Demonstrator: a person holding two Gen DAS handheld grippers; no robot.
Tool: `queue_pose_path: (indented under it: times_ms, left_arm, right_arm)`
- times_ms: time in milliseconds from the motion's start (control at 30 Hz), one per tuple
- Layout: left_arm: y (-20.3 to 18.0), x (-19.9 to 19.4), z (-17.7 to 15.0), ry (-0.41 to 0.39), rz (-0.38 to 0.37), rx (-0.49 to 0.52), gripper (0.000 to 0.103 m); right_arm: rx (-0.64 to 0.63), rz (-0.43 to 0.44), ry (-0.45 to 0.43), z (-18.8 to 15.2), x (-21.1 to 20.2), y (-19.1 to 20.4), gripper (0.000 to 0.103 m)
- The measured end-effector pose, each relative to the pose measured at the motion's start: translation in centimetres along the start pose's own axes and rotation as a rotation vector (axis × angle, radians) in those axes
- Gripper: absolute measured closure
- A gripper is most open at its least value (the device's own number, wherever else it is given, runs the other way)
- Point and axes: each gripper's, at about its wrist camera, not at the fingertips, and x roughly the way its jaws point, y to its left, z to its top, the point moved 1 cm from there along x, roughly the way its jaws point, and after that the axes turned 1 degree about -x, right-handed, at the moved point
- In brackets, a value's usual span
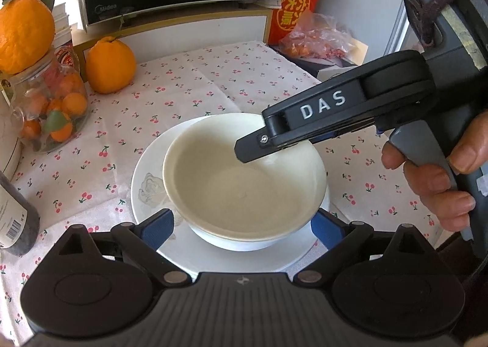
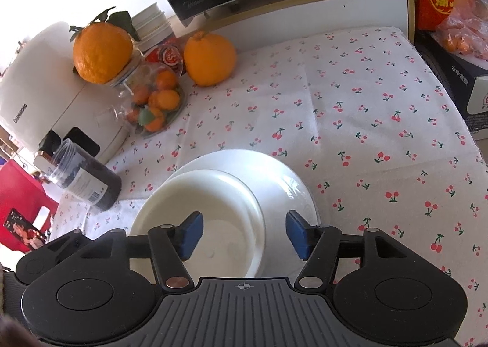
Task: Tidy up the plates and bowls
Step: 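Lower the bowls onto the plate stack and open both grippers, then withdraw both tools from the plates and bowls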
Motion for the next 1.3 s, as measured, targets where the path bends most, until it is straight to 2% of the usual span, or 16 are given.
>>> queue_pose_path:
  times_ms: [233, 567, 733, 800, 1067, 1200, 1300]
  left_arm:
    - [0.1, -0.8, -0.2, -0.018, -0.025, -0.014, 0.006]
    - [0.6, -2.9, -1.2, -0.062, -0.052, -0.051, 0.004]
    - [1.1, -4.3, -2.4, -0.089, -0.062, -0.112, 0.003]
    - [1.3, -4.8, -2.9, -0.101, -0.059, -0.141, 0.002]
    - [1.3, -6.2, -5.3, -0.119, 0.026, -0.268, 0.0]
    - [1.0, -6.3, -6.0, -0.085, 0.087, -0.351, 0.0]
    - [0.4, -6.3, -6.2, -0.063, 0.144, -0.377, 0.0]
  right_arm:
    - [0.004, 0.019, -0.049, 0.6, -1.3, -0.6, 0.036]
    - [0.026, 0.011, -0.086, 0.5, -3.1, -2.7, 0.036]
    - [0.061, 0.026, -0.081, -0.6, -4.4, -3.8, 0.036]
    - [0.059, 0.033, -0.087, -1.2, -5.0, -3.9, 0.033]
    - [0.034, 0.014, -0.105, -4.0, -6.9, -3.9, 0.023]
    - [-0.001, -0.038, -0.11, -5.7, -7.2, -3.5, 0.022]
    - [-0.034, -0.089, -0.117, -7.1, -7.3, -2.8, 0.014]
